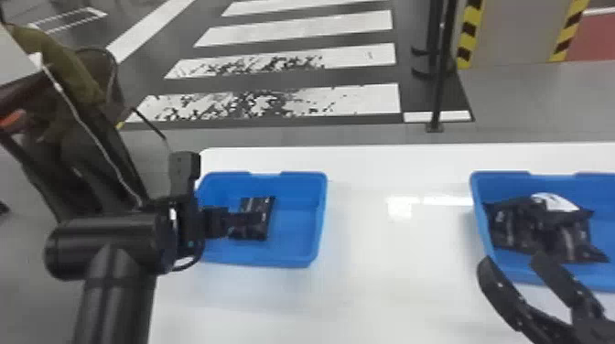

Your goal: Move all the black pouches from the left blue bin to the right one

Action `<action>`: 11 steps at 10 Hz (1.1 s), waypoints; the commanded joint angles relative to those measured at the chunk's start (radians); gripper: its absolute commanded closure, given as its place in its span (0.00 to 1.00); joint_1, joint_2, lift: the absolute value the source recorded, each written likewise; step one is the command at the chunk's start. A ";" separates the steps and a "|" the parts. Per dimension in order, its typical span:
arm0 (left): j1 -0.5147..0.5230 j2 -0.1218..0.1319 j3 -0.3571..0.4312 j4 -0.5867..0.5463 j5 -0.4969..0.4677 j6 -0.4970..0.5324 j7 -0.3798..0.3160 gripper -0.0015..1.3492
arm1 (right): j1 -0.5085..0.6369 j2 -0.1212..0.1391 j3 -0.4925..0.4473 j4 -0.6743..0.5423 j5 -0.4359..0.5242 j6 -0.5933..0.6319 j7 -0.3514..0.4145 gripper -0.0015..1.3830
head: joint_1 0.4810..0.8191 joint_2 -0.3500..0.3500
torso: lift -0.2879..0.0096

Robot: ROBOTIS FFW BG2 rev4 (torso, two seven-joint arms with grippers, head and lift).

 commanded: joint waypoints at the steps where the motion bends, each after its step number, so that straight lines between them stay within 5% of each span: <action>1: -0.069 -0.003 -0.005 0.101 -0.024 0.017 0.005 0.10 | 0.000 0.000 0.000 0.004 -0.004 0.009 0.001 0.15 | 0.63 0.84 | 0.50; 7: -0.204 -0.003 -0.042 0.329 0.008 0.034 0.014 0.13 | -0.010 0.000 0.006 0.022 -0.024 0.026 0.005 0.15 | 0.63 0.83 | 0.50; 8: -0.209 -0.003 -0.046 0.339 0.010 0.037 0.014 0.24 | -0.013 0.000 0.008 0.026 -0.030 0.028 0.007 0.15 | 0.63 0.82 | 0.50; 9: -0.209 -0.003 -0.042 0.341 0.012 0.037 0.014 0.51 | -0.013 0.000 0.008 0.026 -0.034 0.028 0.007 0.16 | 0.63 0.82 | 0.50; 11: -0.207 -0.002 -0.046 0.341 0.002 0.027 0.014 0.87 | -0.010 0.000 0.008 0.031 -0.044 0.033 0.008 0.16 | 0.63 0.82 | 0.50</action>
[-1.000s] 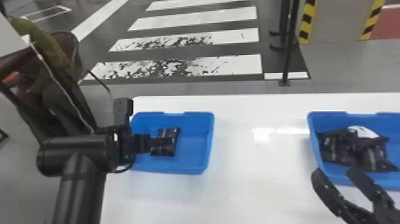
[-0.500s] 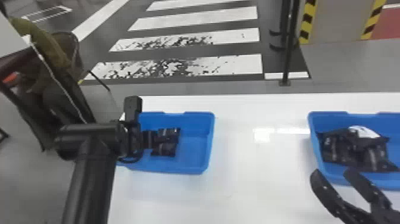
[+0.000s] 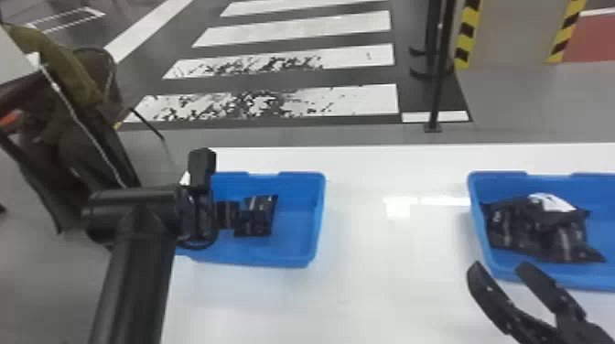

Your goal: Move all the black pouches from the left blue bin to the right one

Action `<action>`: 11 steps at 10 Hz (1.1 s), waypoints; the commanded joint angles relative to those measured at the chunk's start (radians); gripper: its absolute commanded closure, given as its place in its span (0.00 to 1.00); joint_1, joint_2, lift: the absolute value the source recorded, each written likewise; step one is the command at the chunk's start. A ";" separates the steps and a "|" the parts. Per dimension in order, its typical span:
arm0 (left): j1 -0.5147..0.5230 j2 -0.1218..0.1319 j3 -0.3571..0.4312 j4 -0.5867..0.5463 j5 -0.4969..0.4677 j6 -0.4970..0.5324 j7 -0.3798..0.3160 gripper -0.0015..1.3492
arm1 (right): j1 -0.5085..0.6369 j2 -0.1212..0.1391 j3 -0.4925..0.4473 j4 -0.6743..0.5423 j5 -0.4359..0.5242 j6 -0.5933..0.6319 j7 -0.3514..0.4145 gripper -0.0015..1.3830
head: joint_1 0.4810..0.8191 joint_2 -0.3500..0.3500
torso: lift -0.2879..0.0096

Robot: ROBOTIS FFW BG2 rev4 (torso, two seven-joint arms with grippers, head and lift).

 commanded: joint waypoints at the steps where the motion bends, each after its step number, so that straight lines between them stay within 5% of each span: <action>1: 0.003 0.000 -0.006 0.000 -0.021 -0.014 -0.001 0.89 | 0.000 0.000 0.000 0.002 -0.007 0.004 0.002 0.16 | 0.63 0.82 | 0.50; 4: 0.047 0.008 -0.010 -0.058 -0.037 -0.110 -0.032 0.90 | 0.002 0.000 0.000 0.004 -0.017 0.008 0.006 0.16 | 0.63 0.83 | 0.50; 9: 0.351 0.026 -0.102 -0.574 0.193 -0.167 -0.046 0.90 | -0.022 -0.011 0.016 -0.043 -0.037 0.082 0.046 0.16 | 0.63 0.74 | 0.50; 11: 0.459 0.004 -0.126 -0.682 0.230 -0.225 -0.063 0.90 | -0.076 -0.029 0.050 -0.035 -0.083 0.104 0.054 0.16 | 0.63 0.66 | 0.50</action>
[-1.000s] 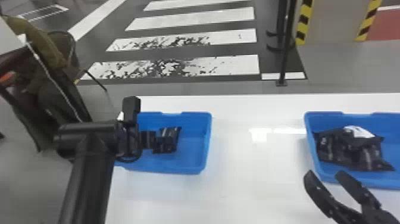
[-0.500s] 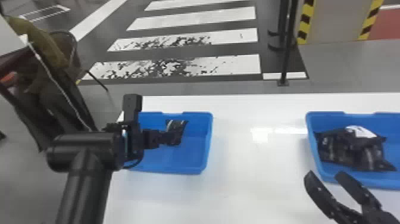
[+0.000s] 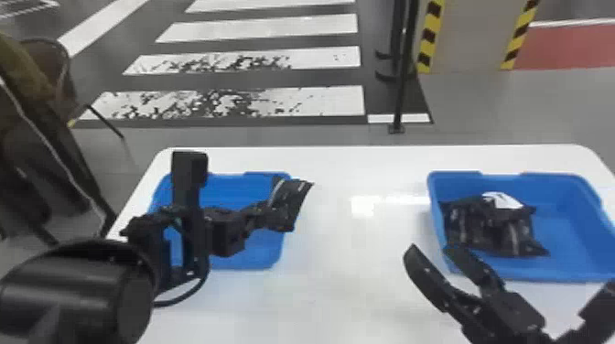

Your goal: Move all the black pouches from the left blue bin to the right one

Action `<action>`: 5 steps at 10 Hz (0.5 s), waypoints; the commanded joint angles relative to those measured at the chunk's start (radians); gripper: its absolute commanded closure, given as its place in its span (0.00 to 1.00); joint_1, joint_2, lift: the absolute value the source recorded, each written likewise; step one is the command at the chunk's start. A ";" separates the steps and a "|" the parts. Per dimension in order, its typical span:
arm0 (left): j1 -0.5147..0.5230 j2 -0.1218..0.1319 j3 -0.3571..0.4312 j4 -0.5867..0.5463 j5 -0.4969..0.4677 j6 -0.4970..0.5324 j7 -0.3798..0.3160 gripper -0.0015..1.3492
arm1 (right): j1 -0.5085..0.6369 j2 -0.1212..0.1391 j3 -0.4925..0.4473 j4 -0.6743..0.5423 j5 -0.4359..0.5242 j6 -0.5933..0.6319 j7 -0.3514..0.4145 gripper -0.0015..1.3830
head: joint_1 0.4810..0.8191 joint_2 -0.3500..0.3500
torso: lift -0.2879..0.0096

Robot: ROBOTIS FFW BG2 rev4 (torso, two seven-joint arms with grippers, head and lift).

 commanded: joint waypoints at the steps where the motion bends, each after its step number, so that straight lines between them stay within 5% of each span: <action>1: 0.074 -0.024 -0.012 -0.060 0.044 -0.044 -0.005 0.90 | -0.055 -0.014 0.027 0.021 -0.039 0.005 0.002 0.16 | 0.63 0.64 | 0.50; 5: 0.098 -0.019 -0.122 -0.122 0.130 -0.049 -0.012 0.90 | -0.180 -0.040 0.071 0.097 -0.087 0.005 0.002 0.16 | 0.63 0.56 | 0.50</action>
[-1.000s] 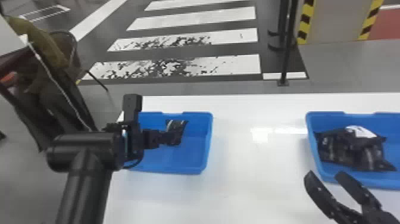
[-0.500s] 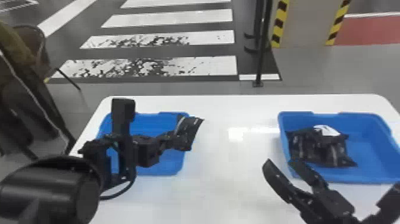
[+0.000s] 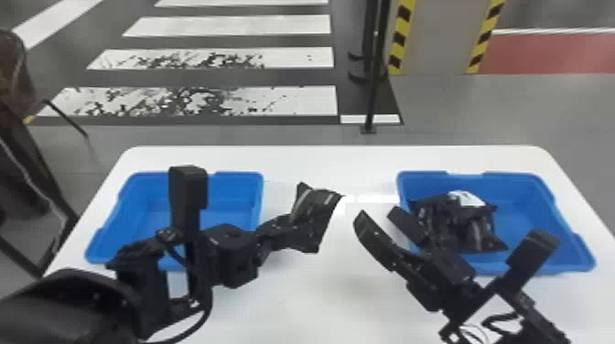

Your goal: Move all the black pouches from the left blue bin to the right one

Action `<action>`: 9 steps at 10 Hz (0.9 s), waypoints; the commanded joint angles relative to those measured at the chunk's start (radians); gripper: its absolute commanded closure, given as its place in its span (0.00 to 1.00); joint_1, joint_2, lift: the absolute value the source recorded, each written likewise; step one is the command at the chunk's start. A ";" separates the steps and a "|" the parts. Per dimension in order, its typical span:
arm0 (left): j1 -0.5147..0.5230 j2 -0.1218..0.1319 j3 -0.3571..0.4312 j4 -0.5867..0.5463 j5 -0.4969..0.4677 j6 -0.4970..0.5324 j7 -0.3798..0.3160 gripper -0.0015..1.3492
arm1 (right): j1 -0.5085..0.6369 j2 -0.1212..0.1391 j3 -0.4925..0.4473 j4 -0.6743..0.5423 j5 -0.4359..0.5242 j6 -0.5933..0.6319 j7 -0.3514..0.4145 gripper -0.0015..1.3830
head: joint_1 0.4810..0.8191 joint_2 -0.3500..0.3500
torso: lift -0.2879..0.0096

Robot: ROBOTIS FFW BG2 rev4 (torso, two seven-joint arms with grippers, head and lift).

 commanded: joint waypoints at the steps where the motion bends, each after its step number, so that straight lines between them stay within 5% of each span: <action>1: -0.007 0.004 -0.041 -0.003 0.024 0.000 0.000 0.90 | -0.034 -0.004 0.023 0.018 -0.014 0.000 0.000 0.16 | 0.63 0.52 | 0.50; 4: -0.014 0.006 -0.073 -0.003 0.054 0.007 0.002 0.90 | -0.071 -0.003 0.081 0.045 -0.044 -0.002 0.000 0.18 | 0.63 0.49 | 0.50; 5: -0.017 0.004 -0.083 -0.003 0.060 0.010 0.002 0.90 | -0.073 0.003 0.081 0.052 -0.048 -0.005 0.000 0.35 | 0.63 0.50 | 0.50; 6: -0.017 0.003 -0.085 0.000 0.064 0.010 0.002 0.90 | -0.071 0.005 0.081 0.052 -0.056 -0.010 0.000 0.70 | 0.63 0.50 | 0.50; 7: -0.017 0.003 -0.083 0.002 0.064 0.010 0.002 0.90 | -0.071 0.006 0.081 0.052 -0.056 -0.010 0.000 0.93 | 0.63 0.49 | 0.50; 9: -0.017 0.003 -0.079 0.002 0.070 0.007 0.003 0.90 | -0.066 0.006 0.083 0.050 -0.058 -0.012 0.001 0.92 | 0.63 0.49 | 0.50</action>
